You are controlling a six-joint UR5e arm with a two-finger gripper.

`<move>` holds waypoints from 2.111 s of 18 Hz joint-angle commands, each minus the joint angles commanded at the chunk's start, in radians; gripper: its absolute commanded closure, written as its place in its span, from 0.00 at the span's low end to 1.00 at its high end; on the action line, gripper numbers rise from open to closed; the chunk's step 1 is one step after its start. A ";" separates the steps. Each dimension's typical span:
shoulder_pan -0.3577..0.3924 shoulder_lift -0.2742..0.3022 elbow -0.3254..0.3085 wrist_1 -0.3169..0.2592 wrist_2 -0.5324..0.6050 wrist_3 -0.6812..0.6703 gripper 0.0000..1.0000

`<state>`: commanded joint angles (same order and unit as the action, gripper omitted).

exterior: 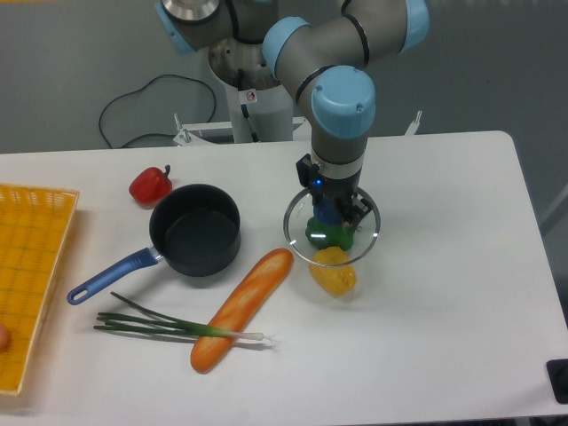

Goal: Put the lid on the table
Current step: 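Lift the clear glass lid with the gripper off the peppers, then carry the held glass lid away from the peppers onto open table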

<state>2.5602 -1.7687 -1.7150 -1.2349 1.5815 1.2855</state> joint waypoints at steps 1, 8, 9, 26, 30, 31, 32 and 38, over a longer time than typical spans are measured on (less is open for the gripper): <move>-0.002 -0.002 0.000 0.000 0.000 0.000 0.45; 0.015 -0.012 0.002 0.002 0.000 -0.002 0.45; 0.021 -0.012 0.002 0.002 -0.002 0.000 0.45; 0.110 -0.107 0.074 0.014 -0.002 0.066 0.45; 0.150 -0.136 0.097 0.011 -0.002 0.063 0.45; 0.162 -0.144 0.100 0.011 -0.003 0.060 0.45; 0.173 -0.149 0.103 0.011 -0.009 0.060 0.45; 0.213 -0.202 0.126 0.011 -0.028 0.058 0.45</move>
<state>2.7734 -1.9711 -1.5892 -1.2241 1.5539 1.3438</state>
